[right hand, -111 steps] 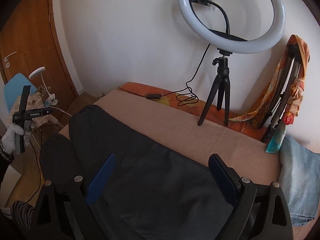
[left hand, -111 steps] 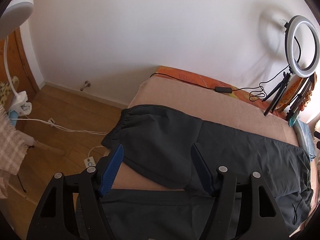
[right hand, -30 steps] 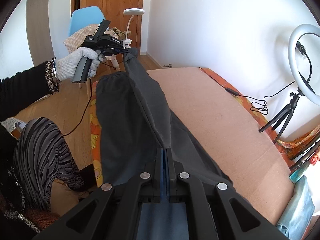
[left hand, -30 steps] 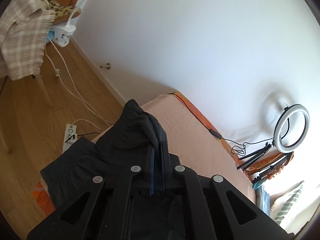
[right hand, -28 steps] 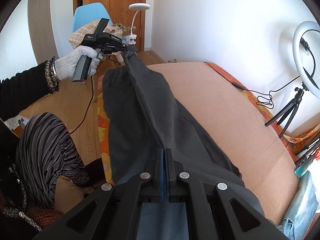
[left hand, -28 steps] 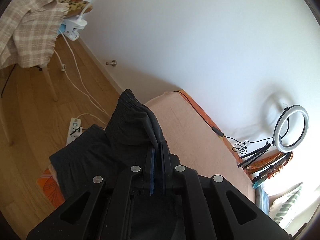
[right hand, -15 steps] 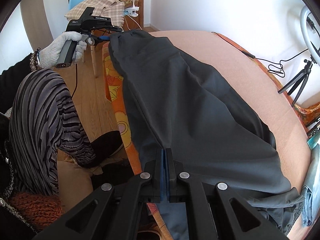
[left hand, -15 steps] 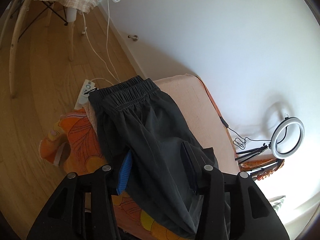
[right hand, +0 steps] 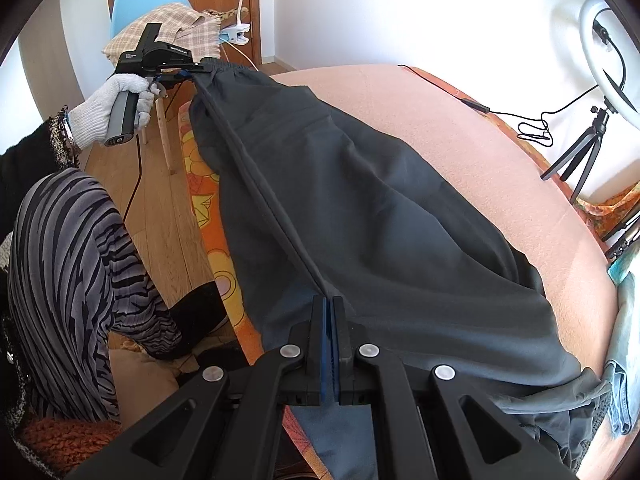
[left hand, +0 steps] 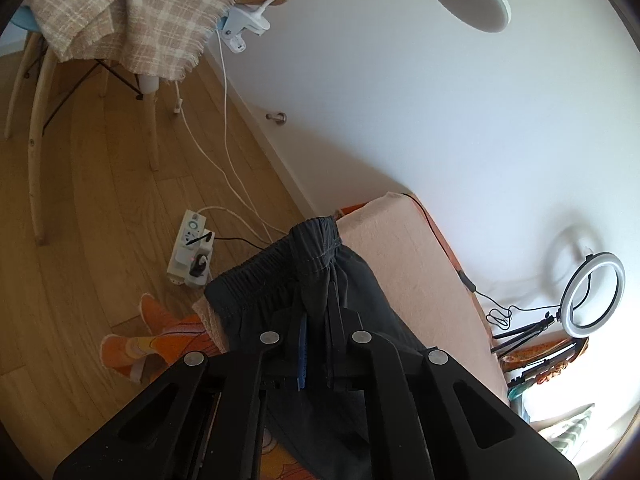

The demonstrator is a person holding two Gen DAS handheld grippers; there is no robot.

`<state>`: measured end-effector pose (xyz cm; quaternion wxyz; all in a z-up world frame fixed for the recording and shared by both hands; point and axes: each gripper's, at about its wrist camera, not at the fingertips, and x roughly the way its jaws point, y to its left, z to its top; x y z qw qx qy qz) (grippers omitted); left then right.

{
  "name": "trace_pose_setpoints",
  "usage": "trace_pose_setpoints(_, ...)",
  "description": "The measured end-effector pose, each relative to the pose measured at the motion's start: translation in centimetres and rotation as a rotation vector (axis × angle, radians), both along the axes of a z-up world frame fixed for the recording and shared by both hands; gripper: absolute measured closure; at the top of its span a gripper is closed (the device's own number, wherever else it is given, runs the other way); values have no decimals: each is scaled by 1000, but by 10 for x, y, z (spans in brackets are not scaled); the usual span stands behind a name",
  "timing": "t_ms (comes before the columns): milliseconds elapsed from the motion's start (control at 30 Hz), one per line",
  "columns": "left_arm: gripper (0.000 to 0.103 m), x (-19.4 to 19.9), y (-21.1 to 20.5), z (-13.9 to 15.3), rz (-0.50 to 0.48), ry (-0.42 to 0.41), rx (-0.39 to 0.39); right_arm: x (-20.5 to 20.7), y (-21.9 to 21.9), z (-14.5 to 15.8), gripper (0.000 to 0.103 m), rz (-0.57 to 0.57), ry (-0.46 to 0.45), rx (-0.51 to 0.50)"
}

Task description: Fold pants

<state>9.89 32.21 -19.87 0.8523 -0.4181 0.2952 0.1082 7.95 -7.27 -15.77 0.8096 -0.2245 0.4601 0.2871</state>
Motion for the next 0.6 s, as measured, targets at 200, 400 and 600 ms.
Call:
trace_pose_setpoints(200,78,-5,12,-20,-37,103,24,2,1,-15,103,-23,42,-16)
trace_pose_setpoints(400,49,-19,19,3,-12,125,72,-1,-12,-19,82,-105,77,45)
trace_pose_setpoints(600,49,-4,-40,50,-235,35,132,-14,-37,8,51,-258,31,202)
